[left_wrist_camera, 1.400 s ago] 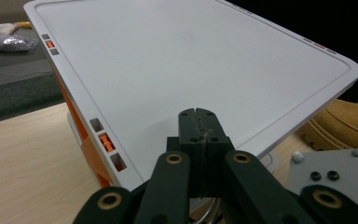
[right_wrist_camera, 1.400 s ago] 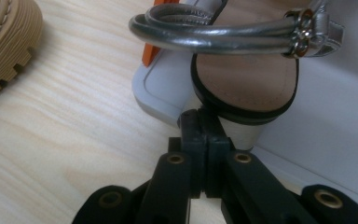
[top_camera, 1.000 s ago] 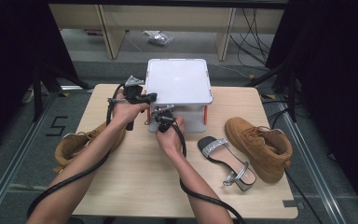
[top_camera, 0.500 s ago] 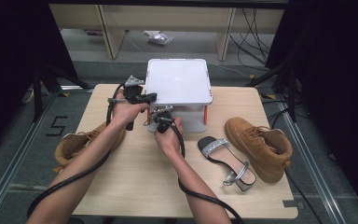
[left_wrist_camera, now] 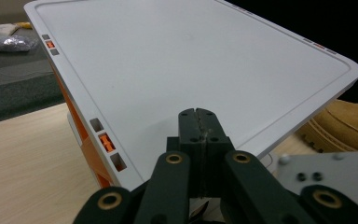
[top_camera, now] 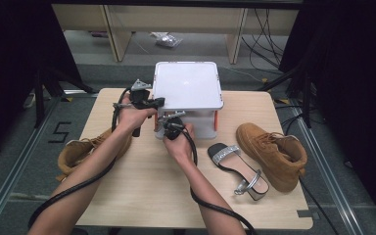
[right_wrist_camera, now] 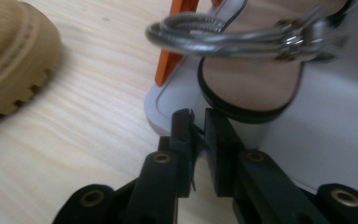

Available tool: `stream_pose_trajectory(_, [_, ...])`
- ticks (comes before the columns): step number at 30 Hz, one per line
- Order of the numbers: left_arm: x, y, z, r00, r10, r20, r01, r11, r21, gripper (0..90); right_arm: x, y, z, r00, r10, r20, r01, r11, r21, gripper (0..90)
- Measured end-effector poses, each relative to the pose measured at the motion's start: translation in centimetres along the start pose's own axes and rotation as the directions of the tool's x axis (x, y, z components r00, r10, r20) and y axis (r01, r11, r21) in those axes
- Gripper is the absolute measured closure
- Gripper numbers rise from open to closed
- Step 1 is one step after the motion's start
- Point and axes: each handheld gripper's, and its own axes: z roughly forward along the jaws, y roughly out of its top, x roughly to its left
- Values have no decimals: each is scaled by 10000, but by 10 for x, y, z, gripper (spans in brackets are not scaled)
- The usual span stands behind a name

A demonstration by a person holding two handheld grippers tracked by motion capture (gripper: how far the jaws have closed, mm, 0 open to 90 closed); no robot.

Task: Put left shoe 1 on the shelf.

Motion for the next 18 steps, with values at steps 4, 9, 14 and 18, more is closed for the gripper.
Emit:
stream_pose_trajectory(4, [0,0,0,10000,-10,-20,10,10000,12,896,-8,-1,-20,10000,19,38,-20,9999,160,756])
stream_pose_trajectory(9, [-1,0,0,10000,31,-81,-31,10000,19,896,-25,-15,-52,9999,67,131,-75,9981,612,666])
stream_pose_trajectory(14, [0,1,0,10000,-10,-48,10,10000,40,896,-39,-29,-71,9999,32,124,-42,9969,789,610])
stream_pose_trajectory(18, [-1,1,0,9999,121,-31,-121,9999,38,896,-52,-42,-87,9997,235,58,-240,9931,1145,560])
